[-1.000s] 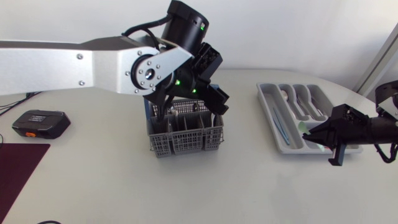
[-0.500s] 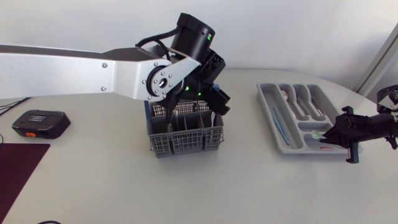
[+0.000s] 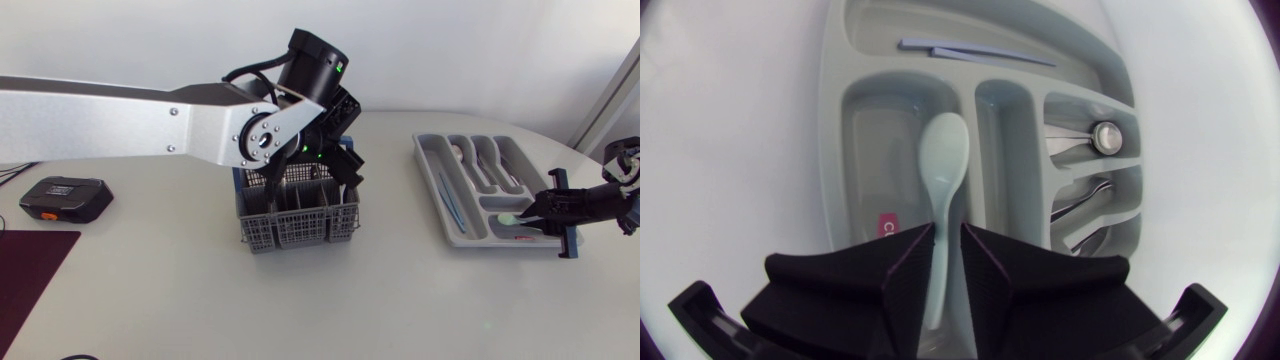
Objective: Unload the cutlery basket into the drawer organizer.
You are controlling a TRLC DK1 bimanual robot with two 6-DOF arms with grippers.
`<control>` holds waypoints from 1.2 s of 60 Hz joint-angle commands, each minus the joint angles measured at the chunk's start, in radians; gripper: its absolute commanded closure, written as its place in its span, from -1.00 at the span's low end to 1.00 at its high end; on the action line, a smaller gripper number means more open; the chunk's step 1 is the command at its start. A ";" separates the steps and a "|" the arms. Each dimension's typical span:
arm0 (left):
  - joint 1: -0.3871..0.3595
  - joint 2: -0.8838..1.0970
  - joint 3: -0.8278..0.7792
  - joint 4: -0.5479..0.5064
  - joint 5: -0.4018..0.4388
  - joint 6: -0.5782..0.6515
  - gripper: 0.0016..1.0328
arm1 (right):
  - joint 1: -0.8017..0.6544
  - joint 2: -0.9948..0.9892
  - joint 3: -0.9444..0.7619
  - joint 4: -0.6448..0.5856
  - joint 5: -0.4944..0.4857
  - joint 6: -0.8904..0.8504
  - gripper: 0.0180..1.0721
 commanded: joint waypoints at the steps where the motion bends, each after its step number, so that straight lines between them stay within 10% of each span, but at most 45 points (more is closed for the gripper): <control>1: -0.013 0.064 -0.055 -0.042 -0.013 0.008 -0.58 | -0.012 0.023 -0.025 0.029 0.003 -0.003 0.14; 72: -0.074 -0.310 -0.229 0.028 -0.036 0.130 -0.87 | -0.038 -0.124 -0.183 0.096 -0.068 0.040 0.06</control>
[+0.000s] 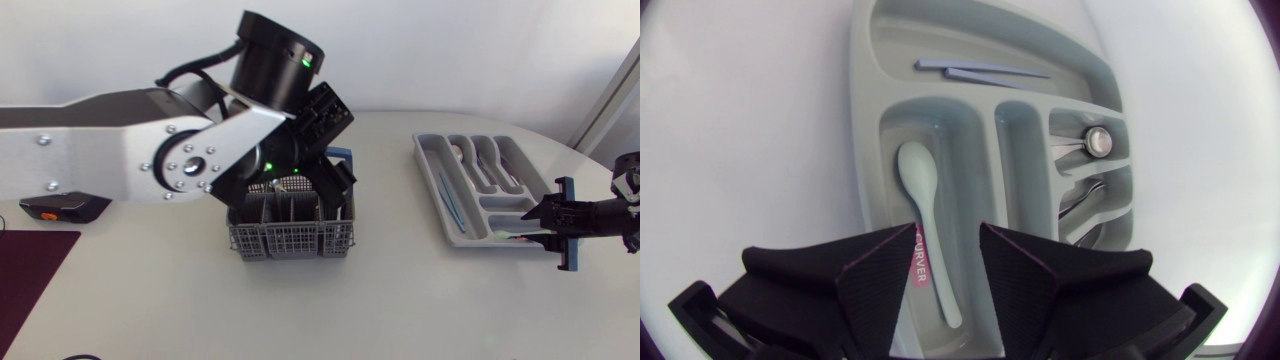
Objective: Unload the cutlery basket into the drawer organizer.
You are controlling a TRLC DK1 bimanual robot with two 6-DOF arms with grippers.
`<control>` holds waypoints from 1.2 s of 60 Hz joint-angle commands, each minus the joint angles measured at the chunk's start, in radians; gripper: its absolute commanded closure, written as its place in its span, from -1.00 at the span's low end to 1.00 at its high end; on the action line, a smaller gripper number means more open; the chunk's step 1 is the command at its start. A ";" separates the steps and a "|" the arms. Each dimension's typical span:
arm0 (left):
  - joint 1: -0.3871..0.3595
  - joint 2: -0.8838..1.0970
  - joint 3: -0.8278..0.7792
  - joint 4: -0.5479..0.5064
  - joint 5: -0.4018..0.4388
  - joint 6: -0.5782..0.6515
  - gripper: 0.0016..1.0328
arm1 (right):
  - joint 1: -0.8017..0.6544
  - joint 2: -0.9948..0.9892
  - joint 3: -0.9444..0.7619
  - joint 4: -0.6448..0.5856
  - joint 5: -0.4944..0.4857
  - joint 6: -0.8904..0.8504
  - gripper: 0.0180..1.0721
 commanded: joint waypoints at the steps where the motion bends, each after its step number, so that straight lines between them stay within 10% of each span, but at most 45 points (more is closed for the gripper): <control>1: -0.010 -0.055 -0.042 0.006 -0.016 0.021 -0.87 | -0.011 -0.028 -0.027 -0.010 -0.018 0.017 0.06; 26: -0.093 -0.041 -0.096 -0.137 0.017 -0.046 -0.73 | 0.023 -0.169 -0.085 -0.037 -0.102 0.216 -0.03; 72: 0.051 0.285 0.099 -0.065 0.145 -0.158 -0.49 | 0.127 -0.298 -0.237 0.013 -0.174 0.396 -0.03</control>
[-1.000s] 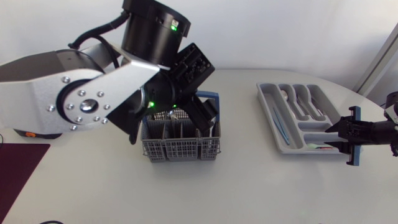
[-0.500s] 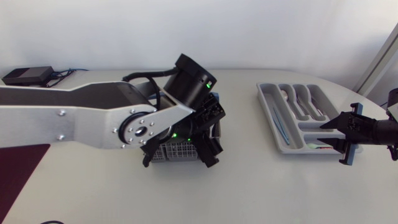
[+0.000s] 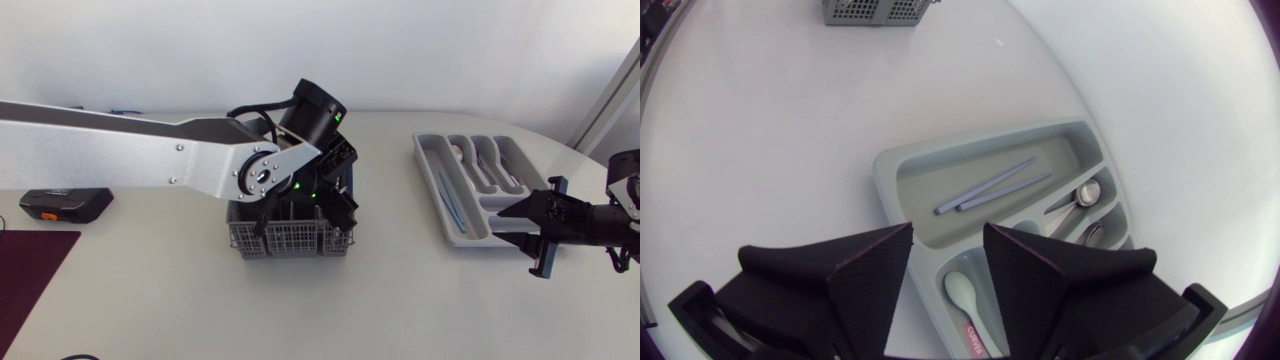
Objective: Unload the cutlery basket into the drawer organizer.
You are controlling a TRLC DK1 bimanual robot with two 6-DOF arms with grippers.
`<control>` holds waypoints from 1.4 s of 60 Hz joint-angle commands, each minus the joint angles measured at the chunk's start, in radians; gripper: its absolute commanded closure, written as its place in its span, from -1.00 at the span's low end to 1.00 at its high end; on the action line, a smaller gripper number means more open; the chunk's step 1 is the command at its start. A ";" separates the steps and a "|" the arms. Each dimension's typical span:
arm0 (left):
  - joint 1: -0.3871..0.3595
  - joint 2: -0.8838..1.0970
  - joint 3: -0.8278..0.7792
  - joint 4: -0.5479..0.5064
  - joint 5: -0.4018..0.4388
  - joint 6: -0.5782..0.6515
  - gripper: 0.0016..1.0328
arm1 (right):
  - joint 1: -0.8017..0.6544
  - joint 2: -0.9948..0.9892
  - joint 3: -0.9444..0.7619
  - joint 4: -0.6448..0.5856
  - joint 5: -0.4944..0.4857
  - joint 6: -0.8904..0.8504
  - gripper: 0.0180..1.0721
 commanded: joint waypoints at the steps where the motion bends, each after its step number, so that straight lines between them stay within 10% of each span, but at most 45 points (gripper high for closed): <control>1: 0.006 0.041 0.031 0.010 0.016 -0.022 -0.48 | 0.007 -0.010 -0.024 0.014 -0.011 0.022 -0.03; 62: -0.020 0.103 -0.062 0.151 0.016 -0.035 0.71 | 0.019 -0.023 -0.116 0.072 -0.027 0.029 -0.03; 84: -0.005 0.018 -0.151 0.213 0.016 -0.042 0.86 | 0.025 -0.062 -0.146 0.071 -0.033 0.045 -0.03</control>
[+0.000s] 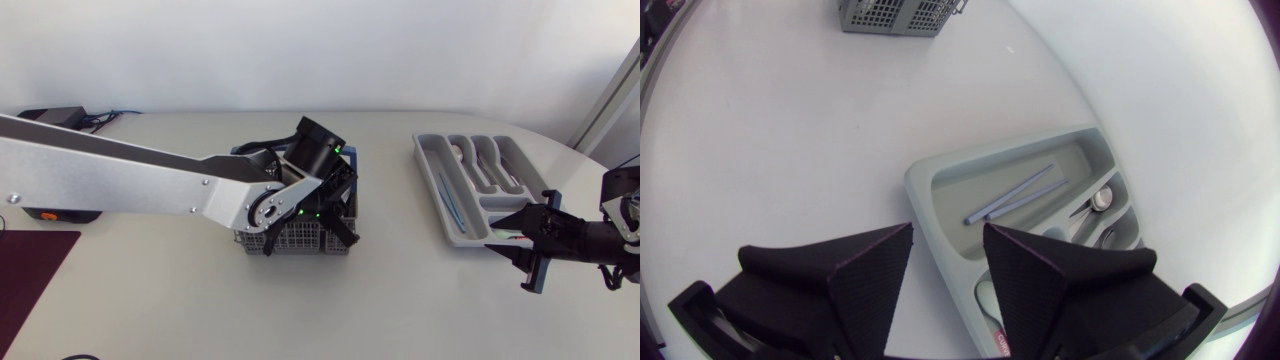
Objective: Unload the cutlery basket into the drawer organizer.
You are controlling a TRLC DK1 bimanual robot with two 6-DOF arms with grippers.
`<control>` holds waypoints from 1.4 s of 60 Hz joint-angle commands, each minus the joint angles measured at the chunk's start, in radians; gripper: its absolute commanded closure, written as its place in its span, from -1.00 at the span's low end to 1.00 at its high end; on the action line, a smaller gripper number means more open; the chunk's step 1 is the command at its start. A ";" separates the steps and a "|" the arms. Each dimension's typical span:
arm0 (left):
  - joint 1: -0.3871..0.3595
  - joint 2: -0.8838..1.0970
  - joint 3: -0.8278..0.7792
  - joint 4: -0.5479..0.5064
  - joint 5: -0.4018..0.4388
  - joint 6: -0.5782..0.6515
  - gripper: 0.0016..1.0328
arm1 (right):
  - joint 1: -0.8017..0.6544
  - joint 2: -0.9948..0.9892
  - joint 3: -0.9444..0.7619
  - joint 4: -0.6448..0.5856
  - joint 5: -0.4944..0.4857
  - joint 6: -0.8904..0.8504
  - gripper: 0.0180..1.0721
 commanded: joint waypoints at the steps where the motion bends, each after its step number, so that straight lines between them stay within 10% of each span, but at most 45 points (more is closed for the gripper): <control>1: 0.006 -0.035 -0.044 0.005 0.007 -0.019 0.86 | 0.014 -0.021 -0.037 0.000 -0.010 0.024 -0.03; 16: -0.003 -0.095 -0.097 0.072 0.006 -0.023 0.84 | 0.021 -0.028 -0.054 0.002 -0.010 0.025 -0.03; 44: -0.010 -0.052 -0.079 0.120 0.006 -0.034 0.22 | 0.027 -0.024 -0.071 0.011 -0.017 0.027 -0.03; 84: -0.021 0.035 -0.037 0.193 -0.006 -0.026 0.40 | 0.027 -0.011 -0.091 0.046 -0.020 0.031 -0.03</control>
